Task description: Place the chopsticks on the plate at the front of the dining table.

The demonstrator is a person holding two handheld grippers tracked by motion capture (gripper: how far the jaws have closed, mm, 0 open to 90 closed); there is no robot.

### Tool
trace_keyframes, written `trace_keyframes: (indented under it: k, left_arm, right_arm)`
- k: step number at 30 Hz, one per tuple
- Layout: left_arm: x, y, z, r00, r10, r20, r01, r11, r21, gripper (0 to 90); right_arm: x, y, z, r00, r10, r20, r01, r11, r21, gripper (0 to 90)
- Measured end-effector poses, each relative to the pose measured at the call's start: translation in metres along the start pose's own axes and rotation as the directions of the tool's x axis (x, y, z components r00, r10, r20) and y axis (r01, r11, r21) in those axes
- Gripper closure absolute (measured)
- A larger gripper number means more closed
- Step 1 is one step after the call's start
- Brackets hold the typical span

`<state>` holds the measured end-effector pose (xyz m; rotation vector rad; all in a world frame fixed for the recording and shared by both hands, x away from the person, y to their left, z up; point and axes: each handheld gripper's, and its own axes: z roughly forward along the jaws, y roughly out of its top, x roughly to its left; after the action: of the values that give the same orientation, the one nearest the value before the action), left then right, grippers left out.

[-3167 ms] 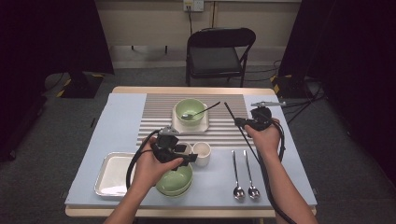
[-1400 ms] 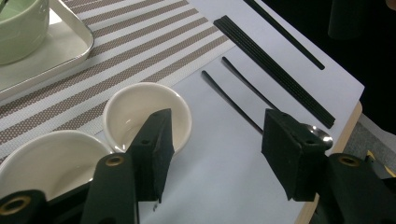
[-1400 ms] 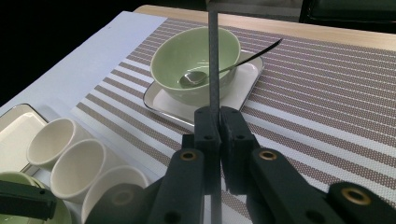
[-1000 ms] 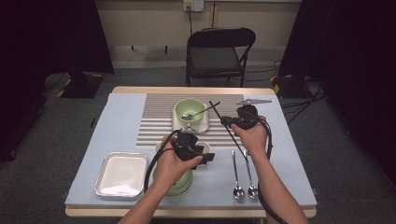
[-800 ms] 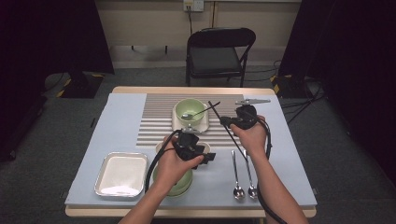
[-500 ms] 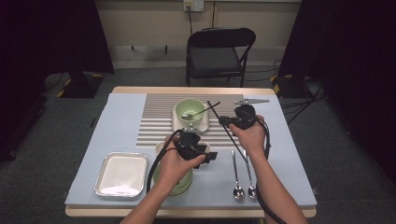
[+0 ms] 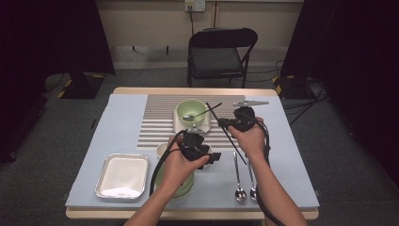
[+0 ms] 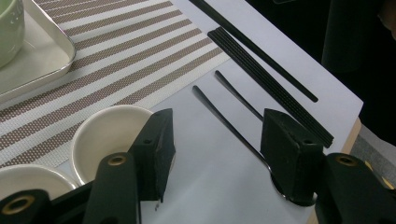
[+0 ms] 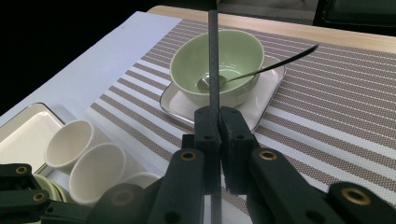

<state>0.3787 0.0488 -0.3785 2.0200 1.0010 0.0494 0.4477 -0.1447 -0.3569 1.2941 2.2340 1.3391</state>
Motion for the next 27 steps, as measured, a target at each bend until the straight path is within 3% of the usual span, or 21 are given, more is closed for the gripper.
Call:
trace_keyframes:
  k: [27]
  left_arm:
    - [-0.004,0.0,0.005,1.0,-0.003,0.003,0.003,1.0,0.001,42.3]
  right_arm:
    - [0.013,0.003,0.009,0.9996,0.01,-0.028,-0.01,1.0,-0.016,86.1]
